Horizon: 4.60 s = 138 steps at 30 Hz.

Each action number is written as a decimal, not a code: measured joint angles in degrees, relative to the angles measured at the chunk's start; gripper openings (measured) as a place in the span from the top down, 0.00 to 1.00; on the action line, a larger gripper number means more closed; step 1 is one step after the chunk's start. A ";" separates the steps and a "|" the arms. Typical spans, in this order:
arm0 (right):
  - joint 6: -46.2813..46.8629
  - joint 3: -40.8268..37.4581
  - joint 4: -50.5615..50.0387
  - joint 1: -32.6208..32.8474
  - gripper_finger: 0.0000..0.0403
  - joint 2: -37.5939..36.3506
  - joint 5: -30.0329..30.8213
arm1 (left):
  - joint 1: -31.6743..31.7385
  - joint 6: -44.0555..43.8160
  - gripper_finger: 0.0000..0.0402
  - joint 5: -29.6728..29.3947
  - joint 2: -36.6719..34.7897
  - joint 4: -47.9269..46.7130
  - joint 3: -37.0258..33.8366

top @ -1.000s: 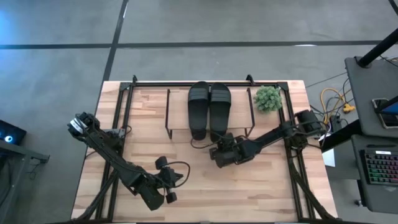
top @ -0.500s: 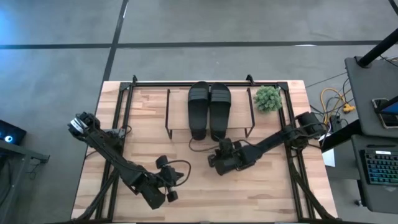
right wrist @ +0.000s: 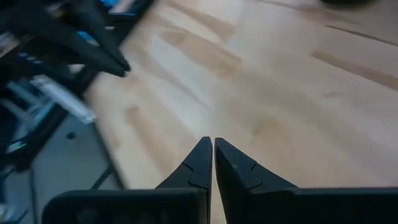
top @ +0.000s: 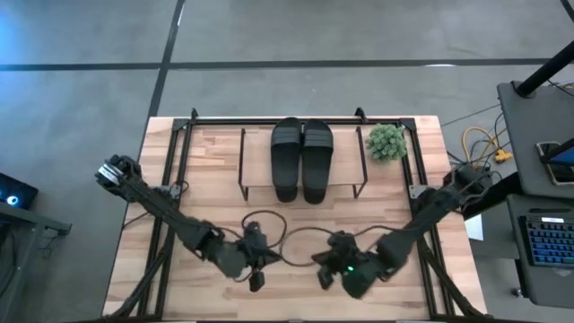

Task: Pick and place slides into the shelf
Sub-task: Return to Home Position

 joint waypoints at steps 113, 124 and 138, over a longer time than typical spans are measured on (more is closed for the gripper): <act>-51.81 -51.72 6.31 -26.39 0.97 -97.53 -17.72 | 29.36 16.88 1.00 10.47 -86.71 7.89 -58.30; -48.92 -64.26 21.16 -26.39 0.97 -97.57 -17.74 | 29.39 21.18 1.00 18.12 -86.68 9.51 -59.01; -49.07 -69.02 28.24 -26.39 0.97 -97.54 -18.71 | 29.41 21.35 1.00 20.82 -86.13 7.11 -59.08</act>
